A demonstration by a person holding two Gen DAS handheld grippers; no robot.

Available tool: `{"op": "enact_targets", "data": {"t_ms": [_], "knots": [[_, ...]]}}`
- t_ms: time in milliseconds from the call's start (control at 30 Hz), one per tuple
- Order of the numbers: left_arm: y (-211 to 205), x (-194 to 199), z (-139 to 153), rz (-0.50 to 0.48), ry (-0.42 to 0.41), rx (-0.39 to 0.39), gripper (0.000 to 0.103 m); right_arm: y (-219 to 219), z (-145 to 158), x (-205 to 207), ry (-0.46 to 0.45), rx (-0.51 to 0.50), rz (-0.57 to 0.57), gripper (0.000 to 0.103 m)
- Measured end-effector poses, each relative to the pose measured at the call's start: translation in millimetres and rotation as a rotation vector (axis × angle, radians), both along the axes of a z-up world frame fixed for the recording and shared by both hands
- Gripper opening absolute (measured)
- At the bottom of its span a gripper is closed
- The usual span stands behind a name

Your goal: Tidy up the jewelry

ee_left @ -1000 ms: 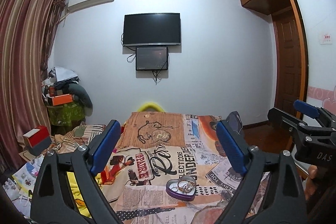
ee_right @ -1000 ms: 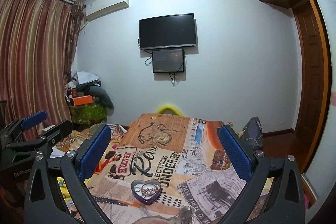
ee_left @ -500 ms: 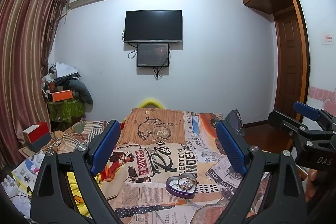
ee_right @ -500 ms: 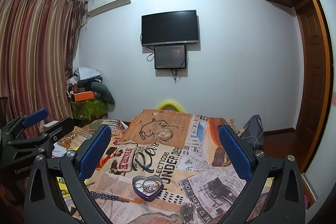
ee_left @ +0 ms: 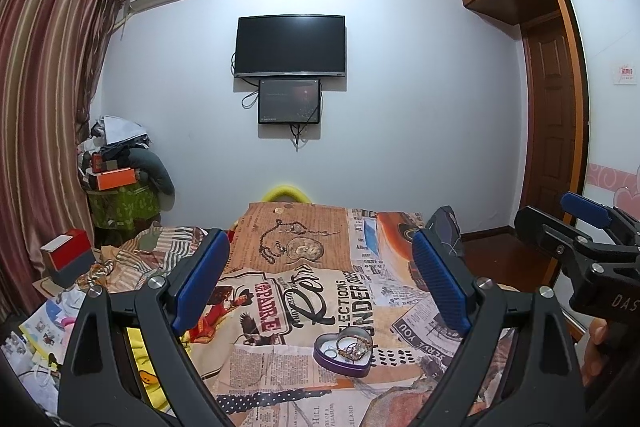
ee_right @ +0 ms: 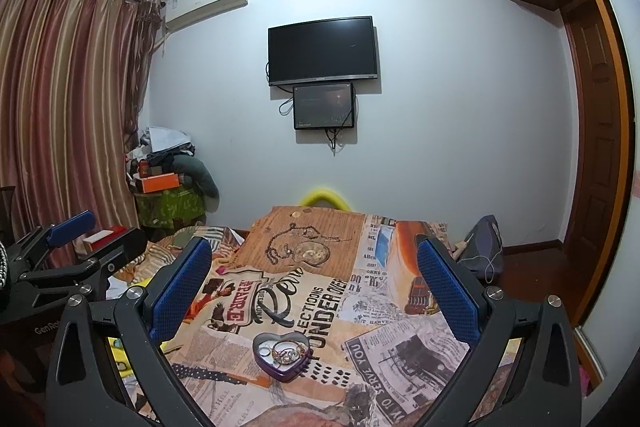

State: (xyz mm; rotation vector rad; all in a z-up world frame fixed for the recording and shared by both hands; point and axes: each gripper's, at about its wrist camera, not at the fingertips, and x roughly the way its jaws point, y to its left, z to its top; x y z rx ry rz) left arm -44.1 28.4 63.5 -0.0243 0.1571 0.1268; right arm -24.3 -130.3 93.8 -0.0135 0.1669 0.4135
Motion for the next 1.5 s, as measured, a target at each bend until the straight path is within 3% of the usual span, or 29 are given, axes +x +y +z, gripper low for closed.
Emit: {"op": "enact_targets", "data": {"t_ms": [1500], "knots": [[-1.5, 2.0, -4.2, -0.032, 0.017, -0.007, 0.093, -0.8, -2.3, 1.8, 0.027, 0.003, -0.010, 0.102]]}}
